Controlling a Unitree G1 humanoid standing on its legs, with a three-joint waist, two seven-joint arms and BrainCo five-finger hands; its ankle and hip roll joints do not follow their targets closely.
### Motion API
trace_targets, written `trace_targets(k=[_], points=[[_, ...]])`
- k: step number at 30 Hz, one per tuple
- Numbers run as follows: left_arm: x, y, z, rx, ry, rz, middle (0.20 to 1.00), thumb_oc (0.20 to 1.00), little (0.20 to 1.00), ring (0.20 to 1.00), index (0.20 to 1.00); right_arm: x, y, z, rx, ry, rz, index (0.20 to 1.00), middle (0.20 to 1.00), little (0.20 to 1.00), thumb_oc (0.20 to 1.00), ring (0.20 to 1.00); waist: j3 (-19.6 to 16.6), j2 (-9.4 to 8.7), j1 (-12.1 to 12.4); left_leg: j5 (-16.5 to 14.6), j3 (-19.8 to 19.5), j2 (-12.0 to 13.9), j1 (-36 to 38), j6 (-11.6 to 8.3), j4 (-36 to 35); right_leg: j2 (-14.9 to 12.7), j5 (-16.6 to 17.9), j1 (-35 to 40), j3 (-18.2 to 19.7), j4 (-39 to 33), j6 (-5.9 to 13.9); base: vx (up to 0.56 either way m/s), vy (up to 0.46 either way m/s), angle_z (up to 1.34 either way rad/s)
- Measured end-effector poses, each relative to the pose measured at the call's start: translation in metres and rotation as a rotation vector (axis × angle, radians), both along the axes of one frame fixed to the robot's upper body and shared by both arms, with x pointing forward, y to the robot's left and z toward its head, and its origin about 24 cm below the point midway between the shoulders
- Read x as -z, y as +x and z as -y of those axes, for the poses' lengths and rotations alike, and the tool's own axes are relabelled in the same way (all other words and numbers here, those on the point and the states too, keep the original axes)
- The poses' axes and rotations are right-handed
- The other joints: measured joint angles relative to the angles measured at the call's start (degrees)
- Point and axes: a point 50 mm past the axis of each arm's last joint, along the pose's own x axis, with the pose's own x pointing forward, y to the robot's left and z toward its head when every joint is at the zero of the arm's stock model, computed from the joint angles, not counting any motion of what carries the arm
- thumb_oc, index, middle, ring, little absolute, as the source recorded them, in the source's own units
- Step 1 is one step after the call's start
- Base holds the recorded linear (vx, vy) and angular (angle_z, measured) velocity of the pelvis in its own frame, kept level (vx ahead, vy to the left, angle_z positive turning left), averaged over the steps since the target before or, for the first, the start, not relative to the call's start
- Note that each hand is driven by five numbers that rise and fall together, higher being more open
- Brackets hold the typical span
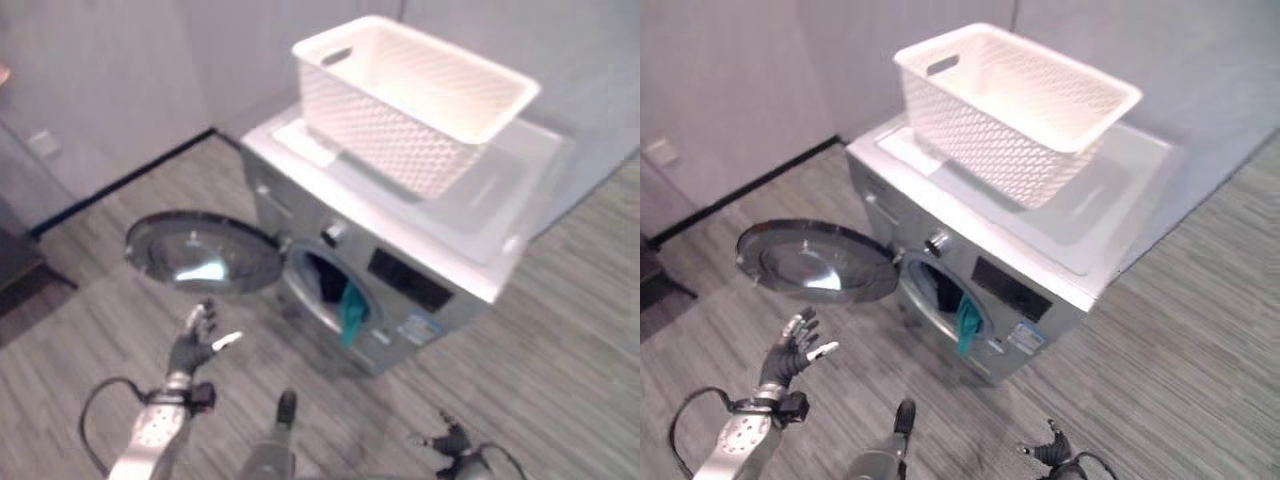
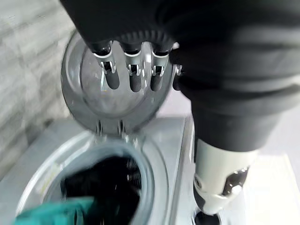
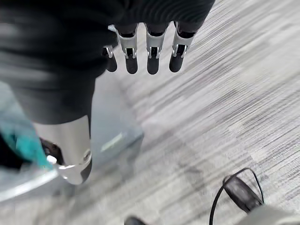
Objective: Grab the laundry basket,head to the washer,open it,put in the laundry and shut it.
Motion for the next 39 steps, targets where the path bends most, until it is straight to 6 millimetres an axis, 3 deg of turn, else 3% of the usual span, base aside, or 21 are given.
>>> trace_targets(k=[4,5,7,8,9,10,12,13,14,15,17,20,22,24,25,27,29,32,34,35,39], points=[[0.009,0.000,0.011,-0.012,-0.050,-0.025,1.000,1.000,1.000,1.000,1.000,-0.005,0.003,0.020,0.169,0.009,0.040,1.000,1.000,1.000,1.000,1.000,0.93,3.17,0.06,1.65,-0.80,3.41,-0.10,-2.34,-0.06,3.95,0.96,0.37,0.66,-1.34,-1.58,-0.18,-0.013,-0.09],[0.012,0.000,0.016,-0.017,-0.072,-0.037,1.000,1.000,1.000,1.000,1.000,-0.015,0.016,0.035,0.231,-0.012,0.103,1.000,1.000,1.000,1.000,1.000,1.98,5.65,0.11,3.39,-1.66,5.27,-0.69,-4.12,0.09,5.38,0.86,-0.72,0.95,-0.24,-2.75,-0.17,0.012,-0.07],[0.016,0.000,0.022,-0.015,-0.097,-0.049,1.000,1.000,1.000,1.000,1.000,-0.026,0.022,0.053,0.240,-0.065,0.146,1.000,1.000,1.000,1.000,1.000,2.28,7.40,-0.02,7.45,-2.29,6.50,-2.19,-6.31,-0.09,5.82,1.29,-2.38,0.09,0.67,-5.75,-0.13,0.026,-0.06],[0.018,-0.002,0.024,-0.021,-0.107,-0.059,1.000,1.000,1.000,1.000,1.000,-0.032,0.025,0.060,0.242,-0.077,0.169,1.000,1.000,1.000,1.000,1.000,2.19,7.79,0.26,8.11,-2.04,6.71,-2.36,-5.49,-0.03,5.69,1.64,-2.91,-0.08,0.87,-6.58,-0.11,0.066,-0.19],[0.020,-0.005,0.025,-0.023,-0.111,-0.071,1.000,1.000,1.000,1.000,1.000,-0.038,0.029,0.066,0.245,-0.096,0.194,1.000,1.000,1.000,1.000,1.000,2.45,7.27,0.15,6.35,-1.17,6.63,-1.84,-6.14,0.61,4.75,2.24,-2.94,-0.06,0.60,-7.99,-0.14,0.101,-0.36],[0.021,-0.004,0.023,-0.014,-0.107,-0.083,1.000,1.000,1.000,1.000,1.000,-0.045,0.037,0.073,0.284,-0.115,0.241,1.000,1.000,1.000,1.000,1.000,2.30,4.42,-0.56,1.18,0.86,5.48,-0.62,-5.06,5.41,1.65,3.75,-2.98,0.55,-0.52,-8.15,-0.12,0.095,-0.19],[0.017,0.004,0.024,0.007,-0.105,-0.059,1.000,1.000,1.000,1.000,1.000,-0.049,0.038,0.079,0.303,-0.133,0.260,1.000,1.000,1.000,1.000,1.000,2.31,1.67,-2.53,-1.42,1.03,5.25,0.33,-5.81,10.52,-1.41,4.89,-2.61,0.38,-0.95,-7.74,-0.08,0.097,0.13],[0.016,0.006,0.025,0.016,-0.108,-0.055,1.000,1.000,1.000,1.000,1.000,-0.051,0.036,0.083,0.311,-0.143,0.261,1.000,1.000,1.000,1.000,1.000,2.35,1.25,-3.07,-2.23,0.85,5.77,1.08,-5.10,13.23,-2.19,4.94,-2.59,0.34,-0.74,-7.68,-0.06,0.172,0.16],[0.013,0.010,0.027,0.034,-0.121,-0.040,1.000,1.000,1.000,1.000,1.000,-0.052,0.030,0.090,0.324,-0.171,0.251,1.000,1.000,1.000,1.000,1.000,2.20,1.20,-4.14,-4.78,-0.64,7.94,4.12,-4.16,17.65,-3.04,5.07,-2.14,0.33,-0.35,-7.47,-0.04,0.144,0.07],[0.013,0.010,0.027,0.040,-0.125,-0.038,1.000,1.000,1.000,1.000,1.000,-0.052,0.026,0.092,0.326,-0.180,0.243,1.000,1.000,1.000,1.000,1.000,1.82,1.65,-4.55,-4.98,-0.73,8.78,5.68,-4.14,17.77,-2.94,5.09,-2.22,0.39,-0.08,-7.41,-0.02,0.161,0.17],[0.012,0.012,0.030,0.043,-0.143,-0.032,1.000,1.000,1.000,1.000,1.000,-0.049,0.017,0.094,0.336,-0.190,0.217,1.000,1.000,1.000,1.000,1.000,1.50,3.03,-6.15,-4.26,-2.61,8.66,7.87,-3.80,15.00,-3.15,5.26,-2.53,0.37,1.54,-6.49,0.01,0.190,0.38],[0.009,0.013,0.030,0.052,-0.146,-0.024,1.000,1.000,1.000,1.000,1.000,-0.034,0.008,0.080,0.360,-0.149,0.160,1.000,1.000,1.000,1.000,1.000,0.91,2.63,-6.52,-4.76,-5.16,8.16,11.99,-4.20,9.00,-5.19,6.70,-2.38,3.92,2.08,-4.29,-0.01,0.253,0.14],[0.008,0.015,0.034,0.064,-0.154,-0.018,1.000,1.000,1.000,1.000,1.000,-0.030,0.009,0.072,0.370,-0.122,0.155,1.000,1.000,1.000,1.000,1.000,-0.17,4.26,-6.55,-7.93,-5.05,8.35,13.29,-6.13,5.29,-5.28,7.36,-2.29,3.86,0.16,-2.80,-0.01,0.153,0.10],[0.005,0.021,0.041,0.092,-0.164,-0.008,1.000,1.000,1.000,1.000,1.000,-0.027,0.010,0.065,0.390,-0.085,0.156,1.000,1.000,1.000,1.000,1.000,-0.49,5.65,-6.74,-9.25,-4.18,7.70,13.44,-6.36,2.38,-5.51,8.70,-2.51,3.48,-0.57,-0.30,-0.02,0.276,0.31],[0.003,0.023,0.043,0.100,-0.163,0.002,1.000,1.000,1.000,1.000,1.000,-0.022,0.006,0.057,0.401,-0.061,0.141,1.000,1.000,1.000,1.000,1.000,-0.43,5.65,-7.06,-10.36,-2.82,6.67,13.89,-6.06,1.49,-7.07,9.73,-3.09,2.88,-0.60,1.36,-0.06,0.468,0.23],[0.007,0.024,0.048,0.121,-0.161,-0.018,1.000,1.000,1.000,1.000,1.000,-0.022,0.012,0.054,0.425,-0.039,0.155,1.000,1.000,1.000,1.000,1.000,-0.35,5.24,-7.07,-12.25,-0.12,4.22,13.63,-4.01,1.61,-9.60,10.20,-3.22,3.38,0.52,2.48,-0.08,0.350,-0.04],[0.011,0.016,0.043,0.130,-0.131,-0.047,1.000,1.000,1.000,1.000,1.000,-0.015,0.020,0.037,0.403,0.002,0.131,1.000,1.000,1.000,1.000,1.000,-0.52,3.37,-6.54,-11.93,2.85,-1.30,14.38,-1.59,0.56,-14.83,11.46,-7.40,8.28,0.56,2.30,-0.06,0.280,-0.77],[0.012,0.012,0.030,0.116,-0.076,-0.056,1.000,1.000,1.000,1.000,1.000,-0.010,0.021,0.025,0.381,0.037,0.091,1.000,1.000,1.000,1.000,1.000,-0.47,2.98,-5.88,-11.19,5.89,-4.27,14.28,0.21,-0.86,-17.52,12.41,-8.16,9.54,-3.54,4.21,-0.08,0.157,-0.63],[0.005,0.009,0.013,0.082,-0.020,-0.041,1.000,1.000,1.000,1.000,1.000,-0.005,0.019,0.015,0.386,0.064,0.064,1.000,1.000,1.000,1.000,1.000,-0.17,1.26,-5.16,-10.87,7.55,-5.47,14.19,1.05,-0.78,-19.26,14.28,-8.91,9.52,-4.10,6.26,-0.23,0.133,-0.34],[-0.002,0.012,0.000,0.055,0.032,-0.018,1.000,1.000,1.000,1.000,1.000,0.000,0.014,0.007,0.385,0.079,0.031,1.000,1.000,1.000,1.000,1.000,0.00,0.45,-5.21,-10.26,7.25,-5.59,13.08,1.90,-0.79,-19.39,17.68,-9.48,9.12,-2.96,5.69,-0.20,0.109,0.05],[-0.015,0.013,-0.027,-0.065,0.157,0.036,1.000,1.000,1.000,1.000,1.000,0.006,0.004,0.003,0.376,0.096,-0.016,1.000,1.000,1.000,1.000,1.000,-0.12,-0.03,-2.70,-9.87,7.13,-3.24,12.70,1.06,-0.67,-16.69,17.32,-10.28,9.67,-2.33,6.15,0.01,-0.017,0.00]])
